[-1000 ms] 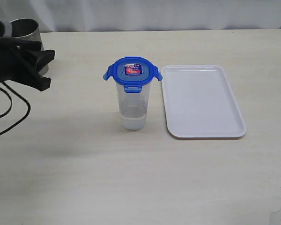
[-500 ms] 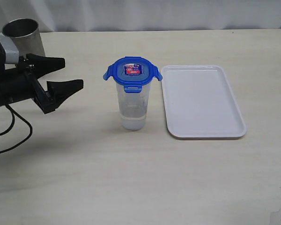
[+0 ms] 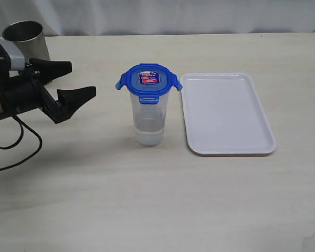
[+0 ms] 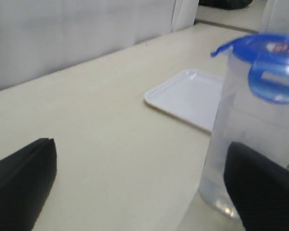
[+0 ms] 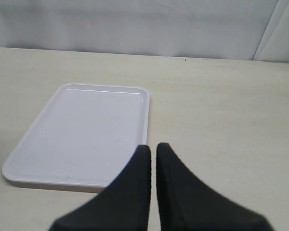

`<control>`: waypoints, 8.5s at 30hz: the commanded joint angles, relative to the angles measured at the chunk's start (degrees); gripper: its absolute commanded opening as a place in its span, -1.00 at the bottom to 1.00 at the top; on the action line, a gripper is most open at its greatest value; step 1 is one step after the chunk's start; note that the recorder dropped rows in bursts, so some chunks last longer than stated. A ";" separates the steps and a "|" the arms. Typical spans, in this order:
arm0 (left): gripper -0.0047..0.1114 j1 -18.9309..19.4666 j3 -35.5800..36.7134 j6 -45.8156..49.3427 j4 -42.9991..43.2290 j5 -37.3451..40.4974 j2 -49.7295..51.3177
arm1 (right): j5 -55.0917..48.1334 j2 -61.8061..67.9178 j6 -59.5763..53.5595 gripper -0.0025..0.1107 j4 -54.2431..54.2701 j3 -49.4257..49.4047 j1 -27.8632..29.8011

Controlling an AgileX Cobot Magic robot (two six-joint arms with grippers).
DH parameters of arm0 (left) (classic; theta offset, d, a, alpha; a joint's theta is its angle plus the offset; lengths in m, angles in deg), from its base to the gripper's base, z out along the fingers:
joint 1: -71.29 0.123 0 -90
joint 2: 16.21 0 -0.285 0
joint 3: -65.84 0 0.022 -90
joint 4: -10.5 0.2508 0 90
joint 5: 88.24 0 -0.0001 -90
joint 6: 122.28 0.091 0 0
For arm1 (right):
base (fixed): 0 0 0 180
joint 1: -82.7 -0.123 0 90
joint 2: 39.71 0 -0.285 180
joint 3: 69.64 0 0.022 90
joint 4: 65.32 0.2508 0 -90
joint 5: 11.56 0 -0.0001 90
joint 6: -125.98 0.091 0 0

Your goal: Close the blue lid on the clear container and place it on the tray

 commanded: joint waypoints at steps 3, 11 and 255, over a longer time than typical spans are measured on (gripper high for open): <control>0.59 -2.88 -0.33 5.97 -3.29 6.53 0.23 | -0.09 -0.20 0.05 -0.88 0.19 -0.16 0.18; 0.59 -2.88 -0.46 11.66 1.70 -3.33 6.16 | -0.09 -0.20 0.05 -0.88 0.19 -0.16 0.18; -0.92 -20.16 -17.61 -0.77 0.32 -3.97 18.39 | -34.24 116.35 -50.09 -0.28 1.02 85.93 -38.56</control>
